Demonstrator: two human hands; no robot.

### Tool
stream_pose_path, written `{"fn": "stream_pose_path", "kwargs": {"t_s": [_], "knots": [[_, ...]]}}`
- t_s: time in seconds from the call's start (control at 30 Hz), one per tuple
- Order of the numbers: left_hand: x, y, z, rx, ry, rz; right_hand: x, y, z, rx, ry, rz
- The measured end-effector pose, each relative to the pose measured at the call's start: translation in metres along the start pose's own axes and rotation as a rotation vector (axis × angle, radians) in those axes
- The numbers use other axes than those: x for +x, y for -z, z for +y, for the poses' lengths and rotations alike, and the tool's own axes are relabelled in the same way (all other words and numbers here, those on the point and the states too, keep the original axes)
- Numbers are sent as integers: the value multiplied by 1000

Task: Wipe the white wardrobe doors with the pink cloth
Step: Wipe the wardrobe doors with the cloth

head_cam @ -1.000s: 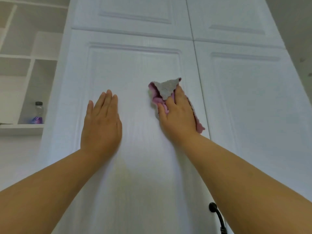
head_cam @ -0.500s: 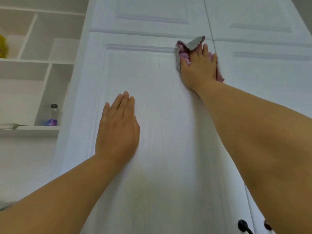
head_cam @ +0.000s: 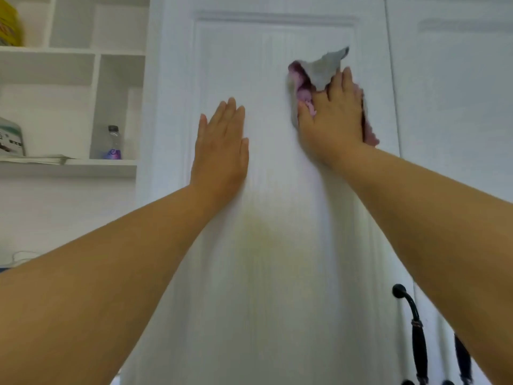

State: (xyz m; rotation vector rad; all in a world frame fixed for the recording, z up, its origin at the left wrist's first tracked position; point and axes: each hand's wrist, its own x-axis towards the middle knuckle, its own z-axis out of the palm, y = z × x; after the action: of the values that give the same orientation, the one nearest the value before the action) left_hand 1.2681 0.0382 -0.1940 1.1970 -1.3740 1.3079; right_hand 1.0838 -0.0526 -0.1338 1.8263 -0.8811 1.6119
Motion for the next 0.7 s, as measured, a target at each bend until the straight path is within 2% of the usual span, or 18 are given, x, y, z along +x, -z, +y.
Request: {"fn": "stream_pose_path", "kwargs": {"t_s": [0.07, 0.13, 0.2, 0.27, 0.37, 0.43, 0.5, 0.6, 0.7], "knots": [[0, 7, -4, -51, -34, -44, -14, -6, -20, -36, -20, 18], [0, 16, -2, -160, -8, -23, -38, -15, -53, 6, 29, 49], [-4, 28, -2, -252, 91, 104, -69, -28, -90, 63, 159, 60], [-15, 41, -11, -166, 172, 237, -109, -41, -129, 134, 267, 67], [-48, 50, -28, -4, 329, 146, -157, -50, -154, 262, 360, 32], [-67, 51, -30, -18, 366, 98, -164, -52, -136, 211, 490, -52], [-81, 48, -31, -55, 384, 84, -155, -49, -108, 193, 550, -37], [-100, 42, -35, -22, 391, 52, -129, -41, -58, 97, 352, 68], [-115, 35, -37, 57, 474, 40, -112, -25, -21, -16, 134, 17]]}}
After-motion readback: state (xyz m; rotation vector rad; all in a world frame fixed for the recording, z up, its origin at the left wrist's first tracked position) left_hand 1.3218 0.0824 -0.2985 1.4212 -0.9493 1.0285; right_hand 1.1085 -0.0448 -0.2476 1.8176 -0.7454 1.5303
